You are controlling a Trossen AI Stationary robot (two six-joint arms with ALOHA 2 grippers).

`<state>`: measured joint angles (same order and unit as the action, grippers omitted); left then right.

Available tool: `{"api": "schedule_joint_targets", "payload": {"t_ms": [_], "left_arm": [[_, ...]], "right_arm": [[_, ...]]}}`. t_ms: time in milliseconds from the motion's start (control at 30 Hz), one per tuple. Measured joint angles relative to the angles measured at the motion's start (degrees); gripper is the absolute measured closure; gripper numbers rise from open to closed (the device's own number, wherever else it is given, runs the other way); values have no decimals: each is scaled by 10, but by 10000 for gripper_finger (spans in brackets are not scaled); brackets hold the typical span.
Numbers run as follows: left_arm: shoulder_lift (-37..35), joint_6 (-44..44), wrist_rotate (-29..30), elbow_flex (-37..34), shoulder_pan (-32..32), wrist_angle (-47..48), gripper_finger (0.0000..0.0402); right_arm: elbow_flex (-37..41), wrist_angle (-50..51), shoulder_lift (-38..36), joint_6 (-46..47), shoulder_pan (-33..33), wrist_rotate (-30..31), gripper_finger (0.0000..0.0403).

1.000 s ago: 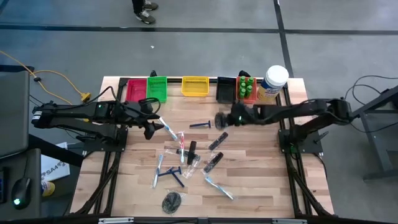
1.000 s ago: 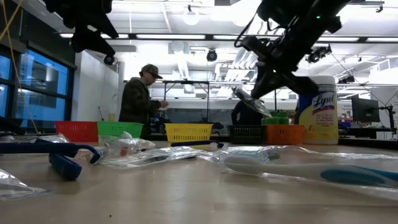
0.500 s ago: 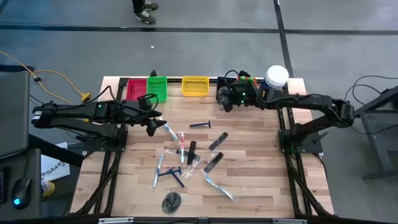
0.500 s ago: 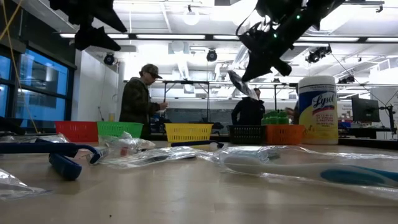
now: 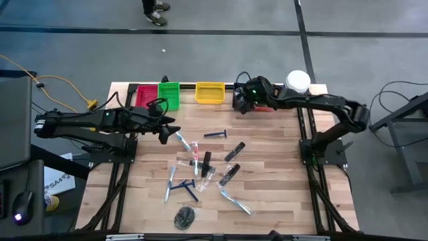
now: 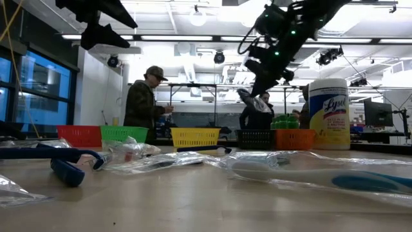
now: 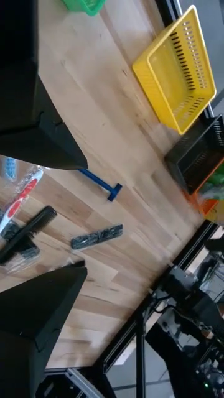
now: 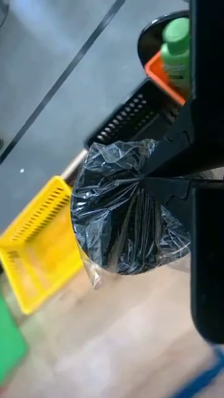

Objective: Pick & Place Travel size toiletries
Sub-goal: Put the black hairbrush into the black bin

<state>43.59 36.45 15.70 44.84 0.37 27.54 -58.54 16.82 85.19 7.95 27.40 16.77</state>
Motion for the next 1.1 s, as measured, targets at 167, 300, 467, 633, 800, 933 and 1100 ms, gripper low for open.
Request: {"api": "schedule_joint_targets", "payload": {"t_ms": [167,300,467,633,800,933,1100], "left_arm": [[0,1,1,0,0,-7,140],[0,1,1,0,0,-7,140],[0,1,1,0,0,-6,140],[0,0,0,0,0,-5,140],[0,-3,0,0,0,-4,140],[0,-7,-1,0,0,-4,140],[0,-8,-13,0,0,3,140]], "right_arm": [[-67,97,73,78,20,5,400],[-108,145,119,130,27,18,400],[-122,145,149,166,26,39,400],[-123,143,155,179,27,44,400],[-123,142,155,192,28,43,387],[-123,142,155,209,28,43,352],[-123,143,153,224,28,43,296]]}}
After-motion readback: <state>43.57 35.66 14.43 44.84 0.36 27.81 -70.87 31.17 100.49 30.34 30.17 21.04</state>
